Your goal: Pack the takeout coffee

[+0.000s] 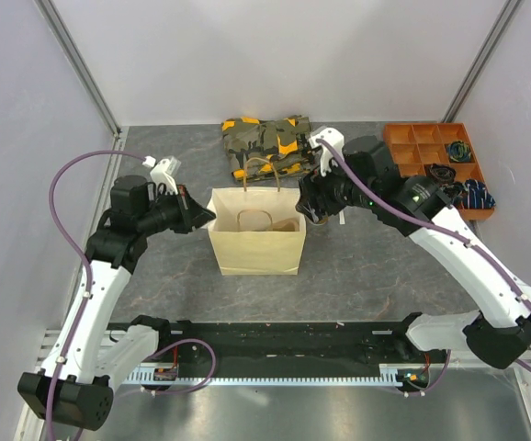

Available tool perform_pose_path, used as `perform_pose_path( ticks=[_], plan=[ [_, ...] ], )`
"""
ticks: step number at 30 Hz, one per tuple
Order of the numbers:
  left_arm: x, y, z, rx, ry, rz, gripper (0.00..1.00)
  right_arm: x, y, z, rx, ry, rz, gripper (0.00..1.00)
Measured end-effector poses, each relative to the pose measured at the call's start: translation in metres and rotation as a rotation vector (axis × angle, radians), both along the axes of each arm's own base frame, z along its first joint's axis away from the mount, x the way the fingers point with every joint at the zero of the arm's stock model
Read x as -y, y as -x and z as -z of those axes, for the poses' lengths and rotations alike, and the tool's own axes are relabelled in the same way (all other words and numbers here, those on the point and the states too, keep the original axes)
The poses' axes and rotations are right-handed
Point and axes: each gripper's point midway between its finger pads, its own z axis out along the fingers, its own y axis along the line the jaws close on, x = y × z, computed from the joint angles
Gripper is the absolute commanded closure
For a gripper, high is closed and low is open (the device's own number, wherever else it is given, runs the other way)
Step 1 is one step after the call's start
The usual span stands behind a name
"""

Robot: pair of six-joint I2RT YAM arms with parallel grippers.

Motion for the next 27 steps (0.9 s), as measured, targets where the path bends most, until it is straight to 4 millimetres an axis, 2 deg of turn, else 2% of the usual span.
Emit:
perform_pose_path(
  ticks=[3,5,7,8,10,11,12,20,24,27],
  plan=[
    [0.001,0.001,-0.001,0.020,0.000,0.015,0.98,0.005,0.001,0.029,-0.062,0.043,0.031,0.29],
    [0.002,0.002,0.000,0.031,-0.001,0.025,0.98,0.006,0.000,0.040,-0.085,0.055,0.050,0.32],
    [0.002,0.004,0.002,0.040,-0.003,0.035,0.98,0.005,-0.003,0.048,-0.103,0.057,0.071,0.47],
    [0.002,0.005,0.002,0.048,-0.003,0.037,0.98,0.003,-0.006,0.049,-0.105,0.053,0.079,0.63],
    [0.002,0.006,0.002,0.064,-0.005,0.043,0.98,0.000,-0.010,0.050,-0.108,0.041,0.088,0.80],
    [0.003,0.007,0.002,0.069,-0.007,0.047,0.98,-0.002,-0.013,0.050,-0.109,0.030,0.092,0.96],
    [0.002,0.008,0.002,0.078,-0.010,0.051,0.98,-0.005,-0.015,0.051,-0.116,0.019,0.096,1.00],
    [0.001,0.019,-0.005,0.172,-0.041,0.098,0.98,-0.018,-0.009,0.047,-0.103,-0.040,0.025,1.00],
    [0.001,0.031,-0.007,0.267,-0.068,0.148,0.98,-0.012,0.008,0.046,-0.039,-0.059,-0.015,1.00],
    [0.000,0.046,-0.001,0.344,-0.100,0.204,0.98,-0.012,0.022,0.044,0.026,-0.068,-0.067,1.00]
  ],
)
